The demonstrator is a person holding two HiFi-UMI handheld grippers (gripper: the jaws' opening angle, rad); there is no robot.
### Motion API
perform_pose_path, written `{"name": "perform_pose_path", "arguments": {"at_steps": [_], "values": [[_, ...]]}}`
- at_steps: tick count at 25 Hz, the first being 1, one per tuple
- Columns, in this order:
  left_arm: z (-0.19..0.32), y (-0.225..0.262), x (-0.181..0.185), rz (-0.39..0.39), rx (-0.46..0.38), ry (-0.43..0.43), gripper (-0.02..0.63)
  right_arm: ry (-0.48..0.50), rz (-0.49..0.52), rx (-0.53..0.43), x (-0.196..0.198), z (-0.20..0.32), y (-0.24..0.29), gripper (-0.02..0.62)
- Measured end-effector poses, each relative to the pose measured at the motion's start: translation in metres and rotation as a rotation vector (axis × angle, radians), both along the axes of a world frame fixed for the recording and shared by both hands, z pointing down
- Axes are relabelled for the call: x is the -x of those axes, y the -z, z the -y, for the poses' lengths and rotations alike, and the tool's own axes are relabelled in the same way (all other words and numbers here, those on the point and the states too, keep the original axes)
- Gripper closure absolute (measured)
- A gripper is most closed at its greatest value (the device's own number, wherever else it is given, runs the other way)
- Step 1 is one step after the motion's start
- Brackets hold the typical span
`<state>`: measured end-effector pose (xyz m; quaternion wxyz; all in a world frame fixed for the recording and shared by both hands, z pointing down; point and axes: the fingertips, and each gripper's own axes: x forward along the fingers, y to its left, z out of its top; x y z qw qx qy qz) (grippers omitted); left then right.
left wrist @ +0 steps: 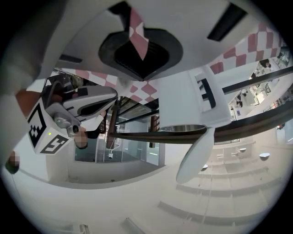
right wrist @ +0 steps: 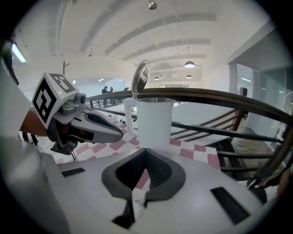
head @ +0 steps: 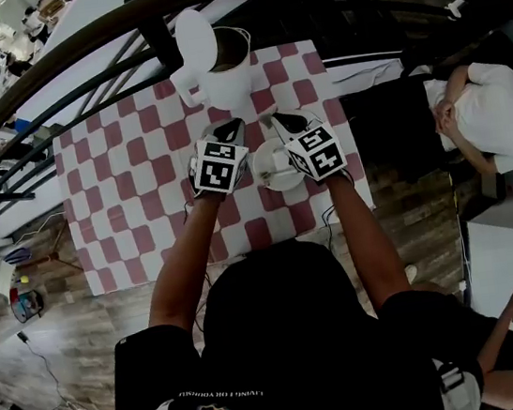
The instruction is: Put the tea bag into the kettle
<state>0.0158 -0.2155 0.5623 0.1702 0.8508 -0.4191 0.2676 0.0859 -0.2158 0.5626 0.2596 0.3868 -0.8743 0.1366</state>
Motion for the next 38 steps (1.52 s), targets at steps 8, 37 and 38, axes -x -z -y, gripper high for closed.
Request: {"name": "perform_pose_path", "arguments": {"at_steps": [8,37,38], "values": [[0.031,0.043,0.027,-0.003,-0.072,0.077,0.603,0.013,0.032,-0.113,0.013,0.029,0.057,0.581],[0.090,0.115,0.092,-0.011,-0.192,0.221,0.603,0.056,0.055,-0.271,0.063,0.119,0.143,0.581],[0.091,0.116,0.093,-0.012,-0.192,0.222,0.603,0.057,0.055,-0.270,0.065,0.121,0.142,0.581]]}}
